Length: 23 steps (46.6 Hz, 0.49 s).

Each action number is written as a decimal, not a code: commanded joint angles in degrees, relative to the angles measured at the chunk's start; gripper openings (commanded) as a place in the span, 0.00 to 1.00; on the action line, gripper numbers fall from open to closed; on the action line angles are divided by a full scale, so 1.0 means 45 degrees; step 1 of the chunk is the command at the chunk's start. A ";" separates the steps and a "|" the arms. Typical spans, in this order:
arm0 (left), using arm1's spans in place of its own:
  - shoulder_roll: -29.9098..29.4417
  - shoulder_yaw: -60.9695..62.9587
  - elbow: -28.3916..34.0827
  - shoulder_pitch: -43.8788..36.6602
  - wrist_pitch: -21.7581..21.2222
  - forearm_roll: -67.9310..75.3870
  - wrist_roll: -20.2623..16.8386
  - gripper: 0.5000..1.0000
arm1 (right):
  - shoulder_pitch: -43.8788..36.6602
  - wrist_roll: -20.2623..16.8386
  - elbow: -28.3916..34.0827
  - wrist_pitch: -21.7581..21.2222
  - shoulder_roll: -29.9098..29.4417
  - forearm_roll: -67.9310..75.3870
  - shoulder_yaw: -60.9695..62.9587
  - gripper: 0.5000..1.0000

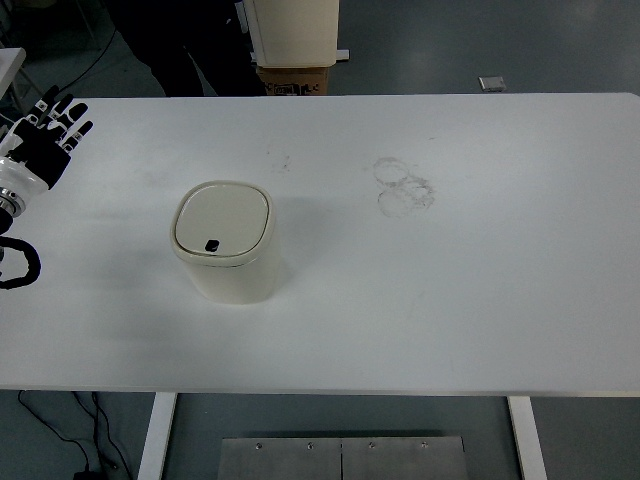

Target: Open trash can

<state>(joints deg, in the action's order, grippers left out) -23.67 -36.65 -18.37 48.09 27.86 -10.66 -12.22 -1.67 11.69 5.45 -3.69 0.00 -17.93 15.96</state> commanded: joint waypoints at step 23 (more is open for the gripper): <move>0.0007 -0.0077 0.0020 0.0017 -0.0039 -0.0014 0.0000 1.00 | 0.0000 0.0000 0.0000 0.0000 0.0000 0.0000 0.0007 0.98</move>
<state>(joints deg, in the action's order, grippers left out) -23.73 -36.85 -18.33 48.12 27.77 -10.67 -12.22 -1.67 11.69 5.45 -3.69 0.00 -17.93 15.98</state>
